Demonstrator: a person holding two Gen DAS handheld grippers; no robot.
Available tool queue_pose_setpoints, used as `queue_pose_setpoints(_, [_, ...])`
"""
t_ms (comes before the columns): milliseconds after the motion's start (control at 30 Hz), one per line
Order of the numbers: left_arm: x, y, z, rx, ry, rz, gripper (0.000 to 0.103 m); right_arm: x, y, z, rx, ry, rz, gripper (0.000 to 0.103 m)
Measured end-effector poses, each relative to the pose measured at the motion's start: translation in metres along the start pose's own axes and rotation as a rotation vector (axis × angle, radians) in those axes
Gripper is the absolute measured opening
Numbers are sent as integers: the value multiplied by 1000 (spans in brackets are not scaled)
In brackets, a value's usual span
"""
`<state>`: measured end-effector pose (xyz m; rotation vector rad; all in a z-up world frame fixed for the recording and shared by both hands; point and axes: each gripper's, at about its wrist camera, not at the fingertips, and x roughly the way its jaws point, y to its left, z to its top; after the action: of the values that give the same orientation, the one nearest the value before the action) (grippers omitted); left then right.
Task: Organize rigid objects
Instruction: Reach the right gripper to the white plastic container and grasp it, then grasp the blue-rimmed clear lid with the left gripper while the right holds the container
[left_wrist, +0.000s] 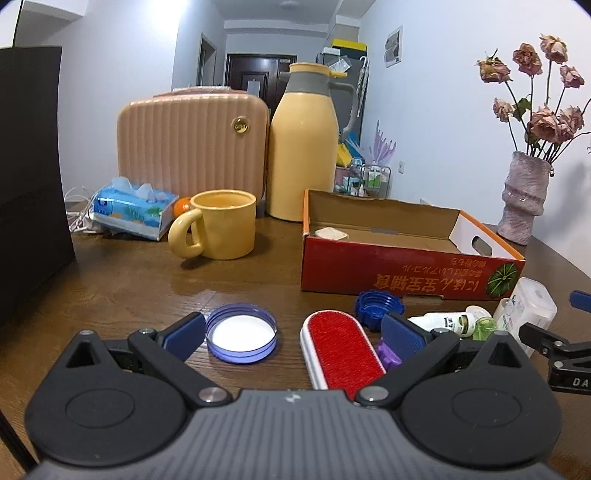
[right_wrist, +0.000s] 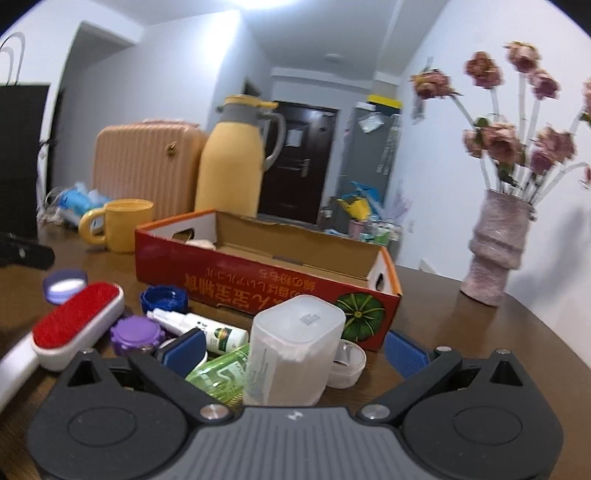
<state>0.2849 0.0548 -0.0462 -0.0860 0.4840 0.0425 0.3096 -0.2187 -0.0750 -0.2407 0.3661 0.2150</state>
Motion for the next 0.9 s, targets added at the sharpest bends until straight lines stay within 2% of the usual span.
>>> queue_pose_setpoints(233, [6,9,1,-10,18,-2,103,39,-17,0,-51,50,146,103])
queue_pose_setpoints(333, [7,9,1,-8,19,-3,103,52,-21,1,-45,64,178,101])
queue_pose_setpoints(400, [9,9,1,-8,21,-3,103,57,-23,1,-28,73,214,97])
queue_pose_setpoints(467, [10,10,1,-13,22,3,103,58,-23,1,-19,73,237,83])
queue_pose_setpoints(500, [11,11,1,-19,26,3,103,59,-23,2,-19,76,240,77])
queue_pose_setpoints(533, [13,12,1,-24,32,3,103,59,-24,2,-14,76,243,66])
queue_pose_setpoints(633, [17,12,1,-27,47,13,103,59,-27,1,6,80,232,65])
queue_pose_setpoints(767, [19,14,0,-24,53,24,103,55,-23,1,-8,72,175,65])
queue_pose_setpoints(900, [21,17,1,-31,53,39,103,49,-23,2,17,39,144,64])
